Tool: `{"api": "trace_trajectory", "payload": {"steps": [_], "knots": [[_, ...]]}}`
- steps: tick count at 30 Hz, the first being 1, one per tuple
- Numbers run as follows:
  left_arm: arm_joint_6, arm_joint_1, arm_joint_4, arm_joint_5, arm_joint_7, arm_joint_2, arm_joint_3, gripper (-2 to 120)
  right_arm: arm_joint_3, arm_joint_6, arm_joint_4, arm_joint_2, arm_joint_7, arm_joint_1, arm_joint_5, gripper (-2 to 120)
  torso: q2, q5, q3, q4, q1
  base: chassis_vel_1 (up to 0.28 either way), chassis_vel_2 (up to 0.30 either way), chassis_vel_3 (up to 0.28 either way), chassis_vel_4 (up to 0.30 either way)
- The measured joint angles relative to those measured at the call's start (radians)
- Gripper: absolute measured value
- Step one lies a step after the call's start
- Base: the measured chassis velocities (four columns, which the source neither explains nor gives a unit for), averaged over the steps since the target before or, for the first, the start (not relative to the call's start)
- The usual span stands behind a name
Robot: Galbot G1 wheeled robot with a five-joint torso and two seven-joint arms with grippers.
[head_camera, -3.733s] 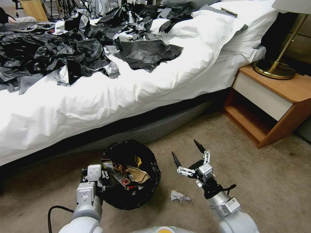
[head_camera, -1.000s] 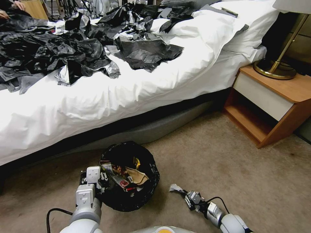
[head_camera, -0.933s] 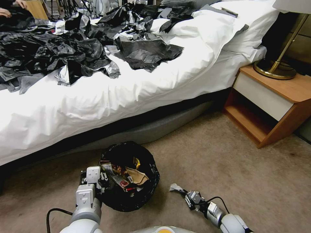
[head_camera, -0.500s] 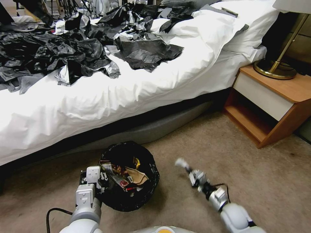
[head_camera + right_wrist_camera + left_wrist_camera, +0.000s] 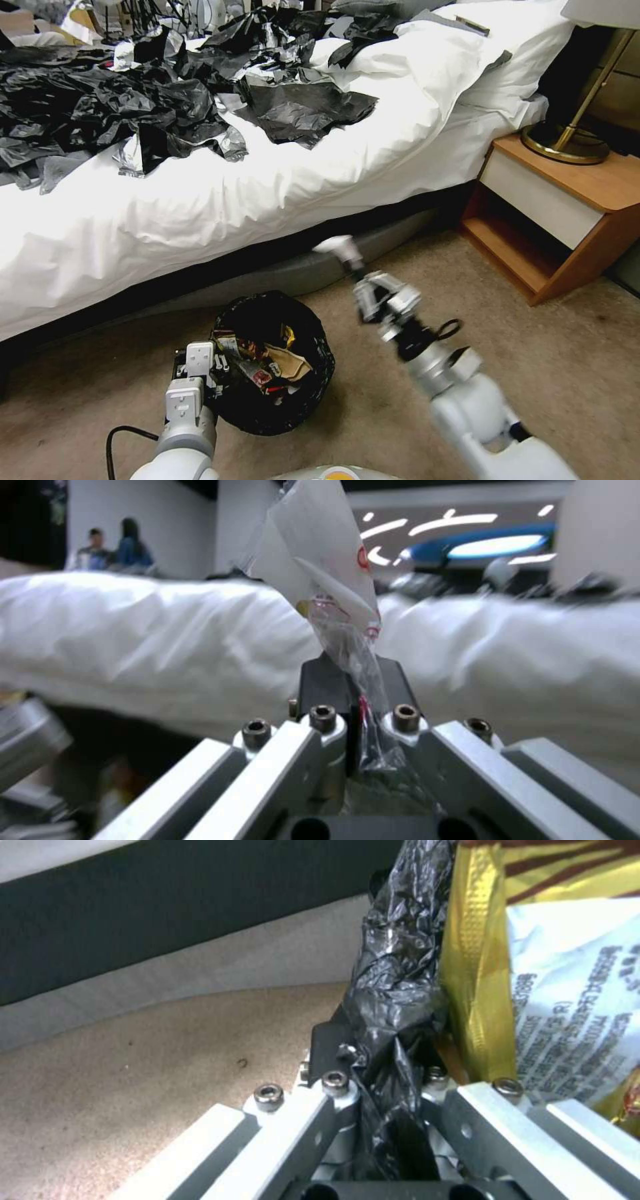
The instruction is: Pick up the trash bin, then pick up the garbage from the floor and place it into the trash bin.
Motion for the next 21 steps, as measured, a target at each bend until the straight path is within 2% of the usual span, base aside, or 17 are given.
{"api": "trace_trajectory", "payload": {"steps": [3,6,18,20,21], "knots": [[0.0,0.004,-0.002,0.002,0.0,-0.003,0.001,1,-0.118,-0.036,-0.083,0.058,0.029,0.043,-0.036,0,0.0,0.0002,0.0,0.0001,0.0,0.0,0.0,0.0,0.0],[-0.001,0.009,-0.005,0.005,0.0,-0.004,0.001,1,-0.167,-0.052,-0.128,0.077,0.048,0.069,-0.029,0,0.0,0.0,0.0,0.0001,0.0,0.0,0.0,0.0,0.0],[-0.004,0.01,-0.009,0.005,-0.001,-0.004,0.003,1,-0.2,-0.061,-0.279,0.083,0.063,0.137,-0.031,0,0.0,0.0001,0.0,0.0,0.0,0.0,0.0,0.0,0.0],[-0.004,0.011,-0.008,0.005,-0.001,-0.004,0.003,1,-0.202,-0.065,-0.286,0.085,0.066,0.142,-0.031,3,0.0,0.0002,0.0,-0.0001,0.0,0.0,0.0,0.0,0.0],[-0.005,0.011,-0.008,0.005,-0.002,-0.004,0.003,1,-0.205,-0.068,-0.289,0.085,0.068,0.146,-0.031,10,0.0,0.0002,0.0,0.0,0.0,0.0,0.0,0.0,0.0]]}}
